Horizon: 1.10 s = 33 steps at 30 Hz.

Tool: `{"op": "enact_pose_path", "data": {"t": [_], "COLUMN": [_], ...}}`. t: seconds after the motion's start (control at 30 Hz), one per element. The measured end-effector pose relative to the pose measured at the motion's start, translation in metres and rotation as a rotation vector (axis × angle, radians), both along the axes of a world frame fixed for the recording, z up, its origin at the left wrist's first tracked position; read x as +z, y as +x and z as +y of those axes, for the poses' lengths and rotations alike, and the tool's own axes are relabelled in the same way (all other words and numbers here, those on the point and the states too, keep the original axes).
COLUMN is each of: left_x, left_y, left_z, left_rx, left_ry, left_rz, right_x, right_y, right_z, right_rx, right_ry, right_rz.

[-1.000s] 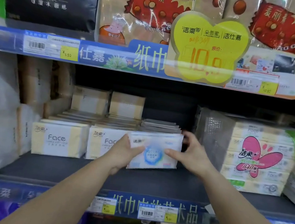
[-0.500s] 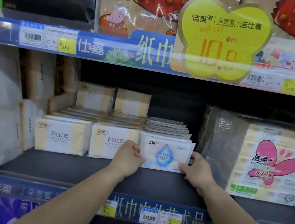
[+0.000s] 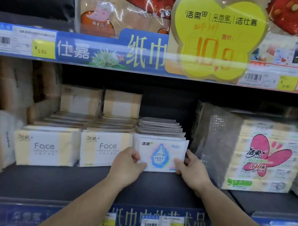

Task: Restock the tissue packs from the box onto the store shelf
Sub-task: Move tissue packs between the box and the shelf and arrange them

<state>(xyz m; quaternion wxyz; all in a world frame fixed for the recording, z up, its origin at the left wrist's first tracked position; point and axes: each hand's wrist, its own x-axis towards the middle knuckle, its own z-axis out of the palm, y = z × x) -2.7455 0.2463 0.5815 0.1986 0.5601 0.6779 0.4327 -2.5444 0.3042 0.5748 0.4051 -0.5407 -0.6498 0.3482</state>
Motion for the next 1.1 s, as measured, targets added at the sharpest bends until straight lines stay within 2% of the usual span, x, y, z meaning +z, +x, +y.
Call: {"op": "enact_pose_path", "data": {"t": [0.17, 0.33, 0.5, 0.6, 0.67, 0.87, 1.1], "left_x": [0.015, 0.03, 0.027, 0.013, 0.003, -0.016, -0.051], "left_y": [0.016, 0.079, 0.22, 0.334, 0.409, 0.586, 0.738], "left_z": [-0.019, -0.054, -0.099, -0.129, -0.147, -0.186, -0.185], "left_rx": [-0.013, -0.035, -0.174, -0.326, -0.434, -0.712, -0.929], "left_ry": [0.003, -0.115, -0.074, -0.066, -0.049, 0.0, -0.03], "left_rz": [0.216, 0.545, 0.658, 0.721, 0.769, 0.762, 0.751], "right_x": [0.009, 0.022, 0.018, 0.006, -0.002, -0.018, -0.054], "right_y": [0.013, 0.049, 0.184, 0.295, 0.368, 0.534, 0.67], "right_z": [-0.025, -0.084, -0.159, -0.206, -0.237, -0.309, -0.341], "right_rx": [0.008, 0.035, -0.097, -0.244, -0.333, -0.563, -0.721], "right_ry": [-0.052, 0.089, 0.241, 0.196, 0.133, -0.024, -0.192], "right_rz": [-0.073, -0.277, -0.598, -0.841, -0.933, -0.947, -0.923]}}
